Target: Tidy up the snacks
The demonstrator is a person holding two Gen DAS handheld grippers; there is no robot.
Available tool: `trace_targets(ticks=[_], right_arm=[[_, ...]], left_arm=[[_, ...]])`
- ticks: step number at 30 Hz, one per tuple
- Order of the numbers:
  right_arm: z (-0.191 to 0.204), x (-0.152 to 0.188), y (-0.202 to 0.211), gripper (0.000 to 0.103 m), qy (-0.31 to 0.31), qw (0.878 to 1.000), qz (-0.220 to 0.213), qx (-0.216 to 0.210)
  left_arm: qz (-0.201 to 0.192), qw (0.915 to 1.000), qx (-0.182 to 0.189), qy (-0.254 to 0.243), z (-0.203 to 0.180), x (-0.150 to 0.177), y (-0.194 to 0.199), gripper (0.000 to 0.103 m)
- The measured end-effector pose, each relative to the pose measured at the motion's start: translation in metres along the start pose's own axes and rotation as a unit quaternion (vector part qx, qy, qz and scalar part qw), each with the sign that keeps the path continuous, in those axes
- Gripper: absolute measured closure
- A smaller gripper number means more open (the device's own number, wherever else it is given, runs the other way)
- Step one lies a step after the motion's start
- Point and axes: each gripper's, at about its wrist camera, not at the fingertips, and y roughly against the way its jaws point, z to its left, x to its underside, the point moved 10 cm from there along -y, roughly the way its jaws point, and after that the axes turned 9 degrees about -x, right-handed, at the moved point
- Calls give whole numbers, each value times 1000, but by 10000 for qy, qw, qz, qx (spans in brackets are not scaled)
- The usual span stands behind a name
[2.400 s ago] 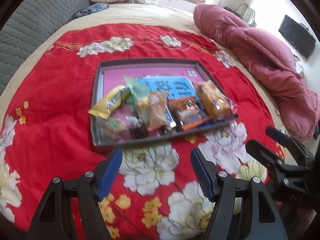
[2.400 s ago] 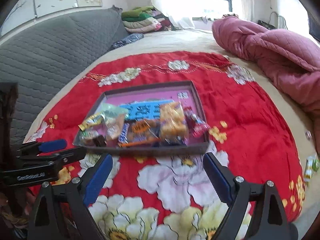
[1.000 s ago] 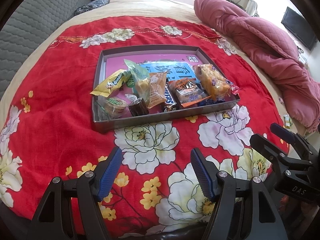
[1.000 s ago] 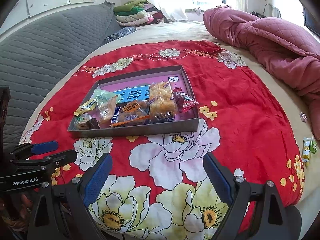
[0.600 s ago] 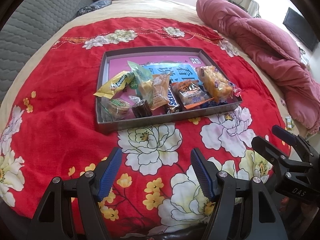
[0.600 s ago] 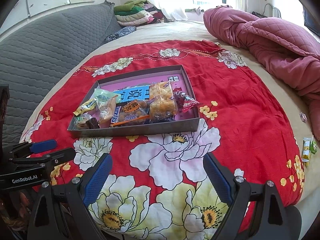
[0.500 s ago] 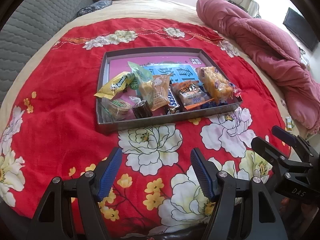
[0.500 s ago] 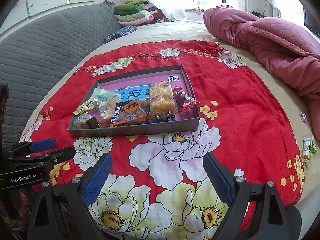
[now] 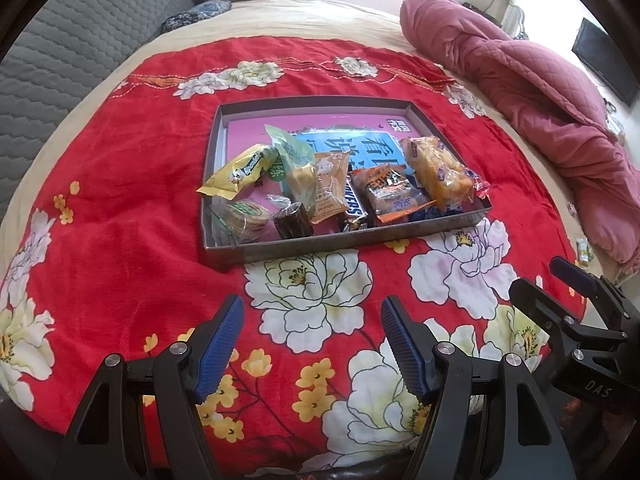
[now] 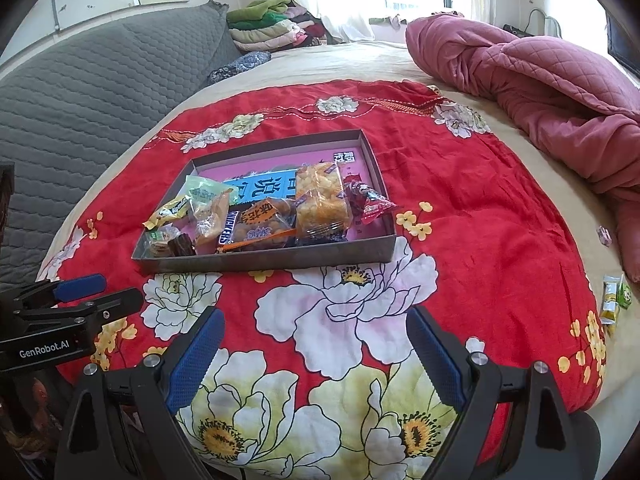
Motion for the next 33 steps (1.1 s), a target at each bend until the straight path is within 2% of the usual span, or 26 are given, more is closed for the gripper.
trace_targets(ticks=[33], right_arm=[[-1, 0, 2, 11, 48, 10000, -7, 44]], left_arm=[[136, 9999, -45, 11, -2, 4, -7, 31]])
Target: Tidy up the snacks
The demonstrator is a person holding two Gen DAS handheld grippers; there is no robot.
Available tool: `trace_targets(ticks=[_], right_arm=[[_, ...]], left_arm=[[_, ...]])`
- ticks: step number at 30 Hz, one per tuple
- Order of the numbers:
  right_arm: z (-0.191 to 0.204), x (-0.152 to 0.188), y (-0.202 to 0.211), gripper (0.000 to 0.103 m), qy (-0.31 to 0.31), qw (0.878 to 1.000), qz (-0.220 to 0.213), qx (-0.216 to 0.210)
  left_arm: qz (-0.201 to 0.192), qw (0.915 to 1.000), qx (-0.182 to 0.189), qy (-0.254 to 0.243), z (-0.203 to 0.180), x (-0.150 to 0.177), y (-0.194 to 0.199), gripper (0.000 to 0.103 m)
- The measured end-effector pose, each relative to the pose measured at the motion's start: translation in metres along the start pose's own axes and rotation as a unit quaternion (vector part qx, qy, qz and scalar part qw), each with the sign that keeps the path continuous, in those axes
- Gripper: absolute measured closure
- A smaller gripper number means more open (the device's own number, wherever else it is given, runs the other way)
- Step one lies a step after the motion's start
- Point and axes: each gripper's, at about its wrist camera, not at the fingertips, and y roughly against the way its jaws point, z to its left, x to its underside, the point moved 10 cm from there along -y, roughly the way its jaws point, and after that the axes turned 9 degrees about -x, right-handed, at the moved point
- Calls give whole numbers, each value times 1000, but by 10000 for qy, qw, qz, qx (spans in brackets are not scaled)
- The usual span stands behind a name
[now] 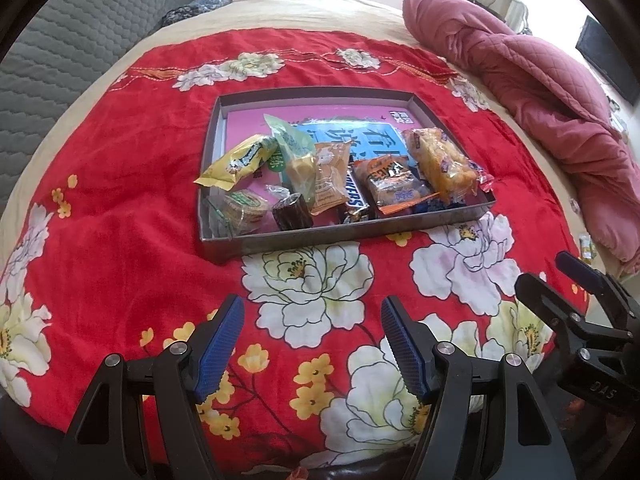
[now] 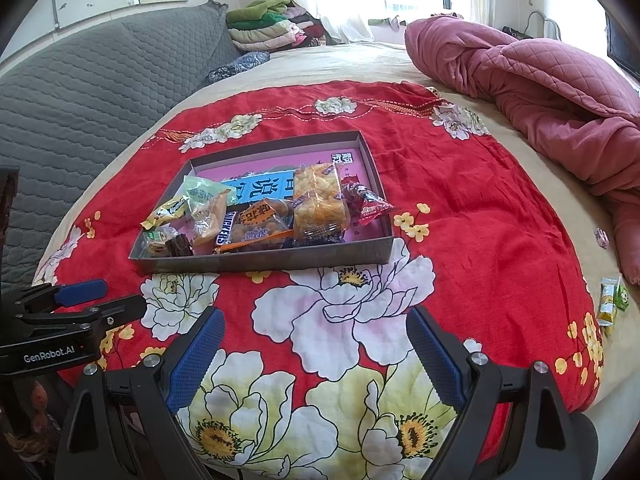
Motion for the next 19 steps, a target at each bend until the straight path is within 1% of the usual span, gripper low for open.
trace_targets(ticks=[8, 13, 16, 19], right_arm=[[1, -1, -1, 11, 15, 10000, 3, 7], [1, -1, -2, 11, 23, 10000, 3, 12], [-2, -2, -4, 11, -10, 10000, -16, -6], [-13, -7, -8, 11, -110, 9999, -107, -1]], left_arm=[[24, 9997, -77, 247, 9, -1, -4, 31], [34, 9984, -190, 524, 24, -5, -9, 31], [-78, 9965, -278, 780, 39, -10, -10, 31], [-213, 9950, -389, 900, 55, -20, -13, 31]])
